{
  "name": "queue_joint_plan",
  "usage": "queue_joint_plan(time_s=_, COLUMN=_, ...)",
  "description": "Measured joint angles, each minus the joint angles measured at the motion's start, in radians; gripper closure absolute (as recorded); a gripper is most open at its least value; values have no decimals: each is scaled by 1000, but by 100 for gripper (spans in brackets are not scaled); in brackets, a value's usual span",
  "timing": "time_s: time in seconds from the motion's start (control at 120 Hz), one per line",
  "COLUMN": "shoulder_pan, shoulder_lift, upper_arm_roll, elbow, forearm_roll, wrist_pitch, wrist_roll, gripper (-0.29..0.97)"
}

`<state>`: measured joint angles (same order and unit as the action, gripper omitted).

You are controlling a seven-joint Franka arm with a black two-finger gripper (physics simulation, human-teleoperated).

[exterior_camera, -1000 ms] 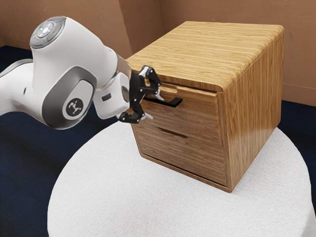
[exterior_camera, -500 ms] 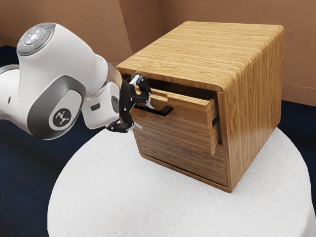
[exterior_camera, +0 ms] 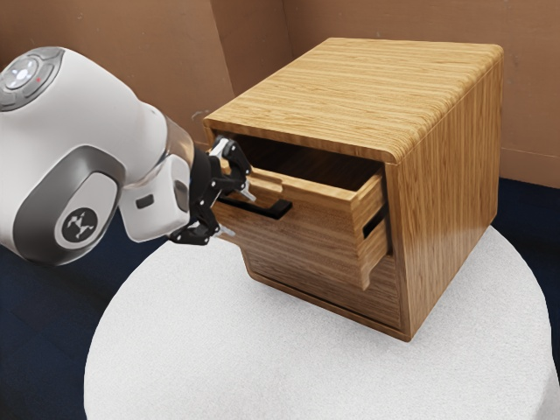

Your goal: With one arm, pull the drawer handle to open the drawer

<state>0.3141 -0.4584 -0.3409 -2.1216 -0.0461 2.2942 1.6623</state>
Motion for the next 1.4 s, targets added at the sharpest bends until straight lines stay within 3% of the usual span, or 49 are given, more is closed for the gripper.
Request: queue_joint_plan(time_s=1.4, shoulder_pan=-4, shoulder_lift=-241, upper_arm_roll=2, elbow=-187, forearm_roll=-41, wrist_pitch=-33, wrist_roll=-3, gripper=38)
